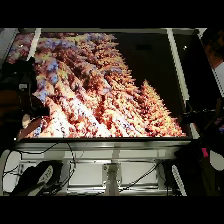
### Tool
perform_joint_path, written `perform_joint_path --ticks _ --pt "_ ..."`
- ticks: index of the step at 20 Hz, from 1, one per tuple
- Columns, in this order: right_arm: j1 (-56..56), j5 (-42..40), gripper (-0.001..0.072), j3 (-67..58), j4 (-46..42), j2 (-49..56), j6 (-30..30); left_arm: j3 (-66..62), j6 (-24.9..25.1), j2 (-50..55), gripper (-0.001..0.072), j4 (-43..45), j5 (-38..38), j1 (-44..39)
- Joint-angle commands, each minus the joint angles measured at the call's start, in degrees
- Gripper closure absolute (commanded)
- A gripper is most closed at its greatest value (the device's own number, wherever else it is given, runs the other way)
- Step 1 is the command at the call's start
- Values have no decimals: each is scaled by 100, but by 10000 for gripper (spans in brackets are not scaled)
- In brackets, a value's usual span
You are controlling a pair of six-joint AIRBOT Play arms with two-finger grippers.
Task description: Fold the clothes and pants, and hang the long-sleeved shirts on hangers.
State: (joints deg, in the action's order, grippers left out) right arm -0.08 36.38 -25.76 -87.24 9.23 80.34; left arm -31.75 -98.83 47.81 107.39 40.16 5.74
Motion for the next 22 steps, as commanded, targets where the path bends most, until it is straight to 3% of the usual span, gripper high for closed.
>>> perform_joint_path --ticks 1,2,9,11,15,16,18,22 --pt "0 0 695 -7 0 -2 0 -2 -109 236 472 17 -160 428" --pt "0 0 695 -7 0 0 0 -2 -111 236 425 15 -157 466" --pt "0 2 695 -7 0 -2 0 -2 -98 236 422 0 -247 79" --pt "0 2 695 -7 0 0 0 -2 166 236 327 15 -254 13" --pt "0 0 695 -7 0 0 0 -2 511 247 322 17 -295 4" --pt "0 2 695 -7 0 0 0 0 544 260 289 20 -332 4" --pt "0 2 695 -7 0 0 0 -2 542 306 117 24 -481 4" --pt "0 0 695 -7 0 0 0 -2 542 470 102 236 -555 7"
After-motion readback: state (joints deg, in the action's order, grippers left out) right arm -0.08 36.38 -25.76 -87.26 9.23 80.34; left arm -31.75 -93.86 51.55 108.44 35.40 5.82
